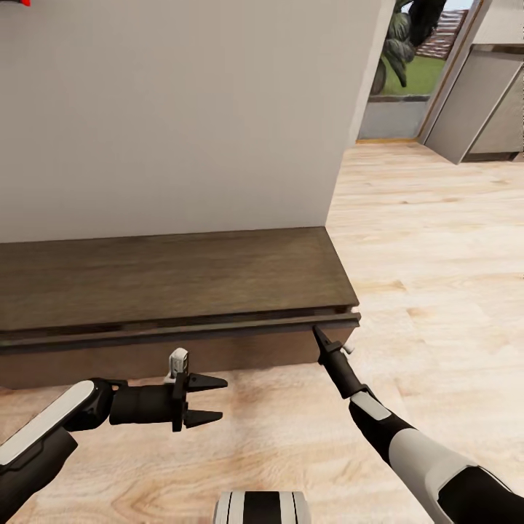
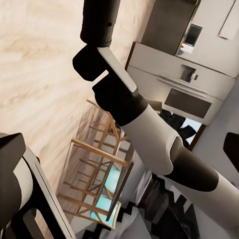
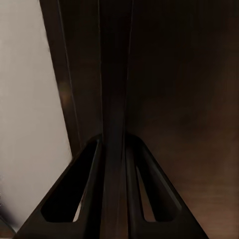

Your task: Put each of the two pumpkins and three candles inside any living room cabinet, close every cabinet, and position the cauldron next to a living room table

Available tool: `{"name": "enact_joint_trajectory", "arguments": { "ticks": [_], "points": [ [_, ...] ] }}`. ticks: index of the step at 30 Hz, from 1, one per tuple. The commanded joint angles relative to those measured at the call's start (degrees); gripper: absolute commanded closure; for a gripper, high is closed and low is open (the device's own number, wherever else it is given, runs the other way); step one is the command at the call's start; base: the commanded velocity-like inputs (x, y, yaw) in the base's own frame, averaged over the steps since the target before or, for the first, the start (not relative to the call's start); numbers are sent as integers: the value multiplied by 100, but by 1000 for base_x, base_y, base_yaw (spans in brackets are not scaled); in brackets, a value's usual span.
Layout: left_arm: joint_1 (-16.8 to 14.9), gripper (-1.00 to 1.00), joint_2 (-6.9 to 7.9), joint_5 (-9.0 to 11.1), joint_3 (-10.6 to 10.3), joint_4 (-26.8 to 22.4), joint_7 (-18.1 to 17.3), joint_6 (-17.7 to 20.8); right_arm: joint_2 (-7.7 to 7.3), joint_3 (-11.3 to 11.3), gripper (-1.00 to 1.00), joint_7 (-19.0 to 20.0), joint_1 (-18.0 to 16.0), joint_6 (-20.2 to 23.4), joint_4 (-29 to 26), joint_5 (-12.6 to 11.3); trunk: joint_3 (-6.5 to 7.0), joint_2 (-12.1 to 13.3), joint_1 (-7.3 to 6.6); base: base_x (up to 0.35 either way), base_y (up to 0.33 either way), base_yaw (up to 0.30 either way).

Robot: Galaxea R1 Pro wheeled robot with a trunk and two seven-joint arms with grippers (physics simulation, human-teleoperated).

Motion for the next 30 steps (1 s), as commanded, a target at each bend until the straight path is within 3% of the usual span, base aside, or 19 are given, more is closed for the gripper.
{"name": "enact_joint_trajectory", "arguments": {
  "ticks": [1,19,30],
  "points": [
    [-5,-100,4,61,-7,-4,51,1,-5,58,100,-1,1,63,8,-60,-5,-2,-3,-227,0,0],
    [-5,-100,4,61,-15,-4,51,1,-7,61,100,-17,1,76,8,-34,-5,-2,-3,-182,0,0],
    [-5,-100,4,61,-15,-18,51,1,-9,58,100,-16,1,91,8,-34,-5,-2,-3,-301,0,0]
  ]
}}
